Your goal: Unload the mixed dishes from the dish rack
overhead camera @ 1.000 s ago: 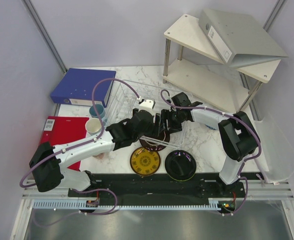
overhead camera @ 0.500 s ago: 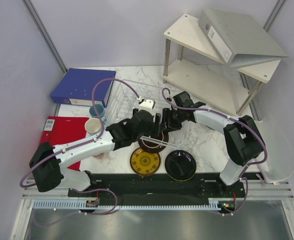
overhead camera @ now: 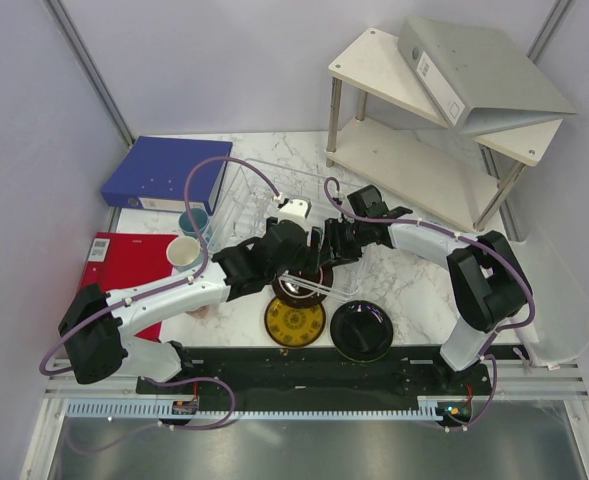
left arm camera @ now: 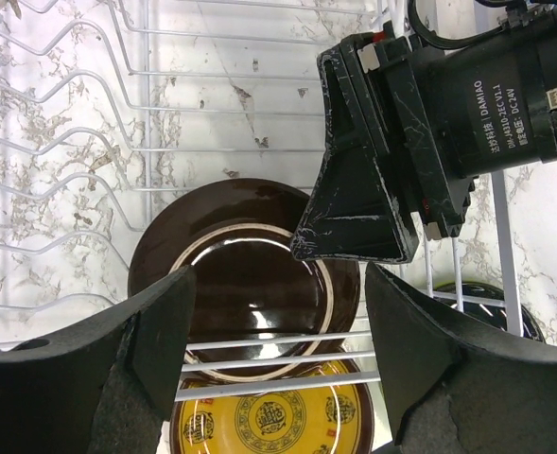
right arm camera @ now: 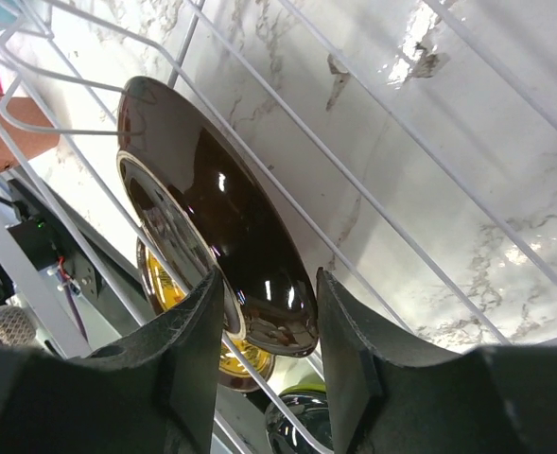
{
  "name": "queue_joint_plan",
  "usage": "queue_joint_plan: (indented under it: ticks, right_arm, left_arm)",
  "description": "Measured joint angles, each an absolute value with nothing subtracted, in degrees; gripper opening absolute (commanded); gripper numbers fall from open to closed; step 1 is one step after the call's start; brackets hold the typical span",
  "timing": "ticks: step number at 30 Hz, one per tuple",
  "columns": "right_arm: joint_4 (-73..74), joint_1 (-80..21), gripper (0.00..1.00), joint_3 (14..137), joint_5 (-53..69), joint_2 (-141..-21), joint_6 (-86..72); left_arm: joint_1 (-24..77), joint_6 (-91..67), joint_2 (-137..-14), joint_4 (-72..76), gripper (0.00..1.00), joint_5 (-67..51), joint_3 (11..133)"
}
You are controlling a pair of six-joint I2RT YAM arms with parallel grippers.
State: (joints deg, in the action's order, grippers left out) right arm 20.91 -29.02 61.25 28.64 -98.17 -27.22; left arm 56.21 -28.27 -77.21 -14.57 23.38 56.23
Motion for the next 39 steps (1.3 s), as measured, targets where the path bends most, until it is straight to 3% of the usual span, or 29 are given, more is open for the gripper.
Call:
queue_joint_plan:
  ticks: [27, 31, 39]
  right_arm:
    - [12.45, -29.02, 0.22, 57.23, 40.27, -93.62, -29.04]
    - [11.22, -29.02, 0.19, 56.60, 40.97, -93.62, -29.39]
    - [10.09, -29.02, 0.01, 56.60, 42.15, -93.62, -29.58]
  left_arm:
    - [56.21, -28.82, -77.21, -14.55, 0.77, 22.26, 56.14]
    - [56.21, -29.02, -77.21, -14.46, 0.77, 22.24, 55.83]
    - [56.21, -29.08, -77.19, -14.44, 0.77, 22.13, 55.81]
